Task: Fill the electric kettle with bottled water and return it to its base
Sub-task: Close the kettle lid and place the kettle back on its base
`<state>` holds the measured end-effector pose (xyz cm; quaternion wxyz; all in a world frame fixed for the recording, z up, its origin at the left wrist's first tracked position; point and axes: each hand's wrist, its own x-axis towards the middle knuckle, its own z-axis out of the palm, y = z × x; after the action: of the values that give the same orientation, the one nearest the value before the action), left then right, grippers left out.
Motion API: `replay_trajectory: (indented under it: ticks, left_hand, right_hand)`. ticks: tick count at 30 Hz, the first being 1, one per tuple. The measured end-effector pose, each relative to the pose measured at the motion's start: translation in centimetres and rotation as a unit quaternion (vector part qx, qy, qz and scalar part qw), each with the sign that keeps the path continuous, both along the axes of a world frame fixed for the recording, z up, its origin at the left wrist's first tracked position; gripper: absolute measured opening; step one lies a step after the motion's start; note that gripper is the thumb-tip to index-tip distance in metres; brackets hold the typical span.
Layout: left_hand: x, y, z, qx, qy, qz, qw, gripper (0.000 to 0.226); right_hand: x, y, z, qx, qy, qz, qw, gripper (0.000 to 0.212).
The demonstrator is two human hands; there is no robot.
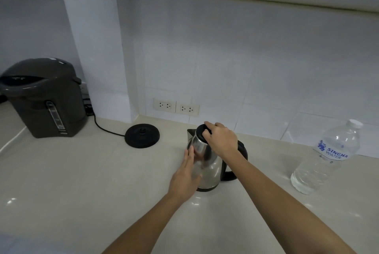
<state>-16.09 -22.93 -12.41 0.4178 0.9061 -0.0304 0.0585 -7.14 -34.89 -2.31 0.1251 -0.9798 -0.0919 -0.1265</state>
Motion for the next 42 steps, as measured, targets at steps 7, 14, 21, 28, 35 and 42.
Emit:
replay_trajectory:
  ticks: [7,14,21,28,35,42]
  left_hand:
    - [0.1,-0.2,-0.3,0.000,-0.011,0.021,1.000,0.099]
    - [-0.1,-1.0,-0.2,-0.021,-0.031,0.031,0.999,0.102]
    - [0.5,-2.9,0.0,-0.074,-0.023,0.058,0.995,0.116]
    - [2.4,-3.1,-0.8,-0.184,0.046,0.093,0.977,0.133]
    - [2.7,-2.3,-1.2,-0.206,0.043,0.108,0.972,0.106]
    - [3.4,-1.0,0.8,-0.226,0.015,0.122,0.966,0.093]
  right_hand:
    - [0.1,0.2,-0.2,-0.034,-0.014,-0.003,0.999,0.039]
    - [0.7,-1.9,-0.5,-0.047,0.054,0.032,0.997,0.067]
    - [-1.5,-9.3,-4.3,0.252,0.077,0.055,0.963,0.055]
    - [-2.7,-11.6,-8.3,0.381,0.136,0.012,0.915,0.017]
    - [-1.5,-11.7,-7.6,0.303,0.161,0.020,0.939,0.020]
    - [0.3,-9.8,-3.6,0.292,0.108,0.078,0.947,0.020]
